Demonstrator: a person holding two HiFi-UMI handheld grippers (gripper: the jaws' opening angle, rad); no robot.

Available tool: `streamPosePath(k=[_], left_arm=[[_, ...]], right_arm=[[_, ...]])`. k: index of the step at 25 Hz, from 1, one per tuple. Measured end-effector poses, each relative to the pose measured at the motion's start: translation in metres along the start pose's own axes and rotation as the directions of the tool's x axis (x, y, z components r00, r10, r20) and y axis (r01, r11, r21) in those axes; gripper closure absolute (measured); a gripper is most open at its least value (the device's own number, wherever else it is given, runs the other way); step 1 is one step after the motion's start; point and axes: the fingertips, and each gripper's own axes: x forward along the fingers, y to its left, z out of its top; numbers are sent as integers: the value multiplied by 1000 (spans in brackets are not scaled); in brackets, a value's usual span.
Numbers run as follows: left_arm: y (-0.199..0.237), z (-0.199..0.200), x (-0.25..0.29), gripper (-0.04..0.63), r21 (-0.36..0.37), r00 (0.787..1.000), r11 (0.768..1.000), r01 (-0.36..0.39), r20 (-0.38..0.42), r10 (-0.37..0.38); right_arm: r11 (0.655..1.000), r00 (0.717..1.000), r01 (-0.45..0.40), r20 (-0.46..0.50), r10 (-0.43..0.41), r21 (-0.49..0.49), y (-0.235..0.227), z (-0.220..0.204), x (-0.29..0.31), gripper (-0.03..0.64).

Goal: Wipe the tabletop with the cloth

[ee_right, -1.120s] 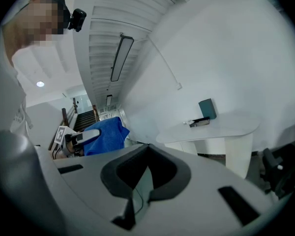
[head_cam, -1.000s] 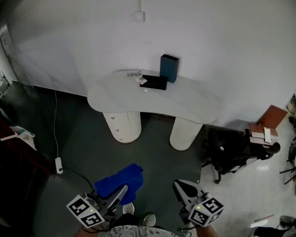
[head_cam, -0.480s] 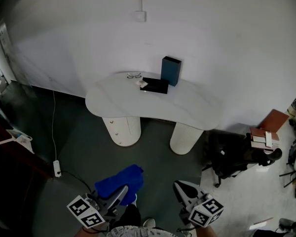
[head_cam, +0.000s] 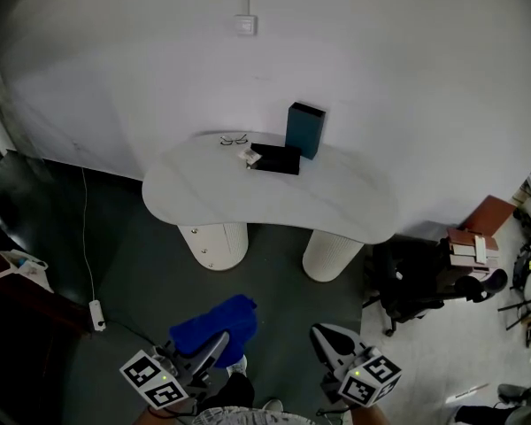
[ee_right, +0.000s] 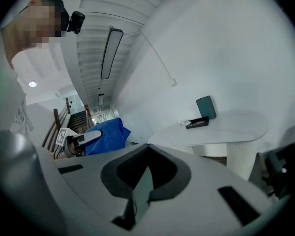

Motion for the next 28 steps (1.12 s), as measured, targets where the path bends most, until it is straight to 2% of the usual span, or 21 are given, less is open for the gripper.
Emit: streamPosePath(k=[14,21,28], left_arm=[[102,61,38,465,-23,998,998,58,-23,-59],[136,85,50,465,-21,996,996,87,-27,-87],[161,97,56,465,-20,996,996,85,-23,-86]], right_arm=[[998,998,68,5,-68,-7,-8,47,104,609],[995,994,102,24,-102,0,-13,61,137,609],[994,993,112,29,-111,0,-21,69,162,609]])
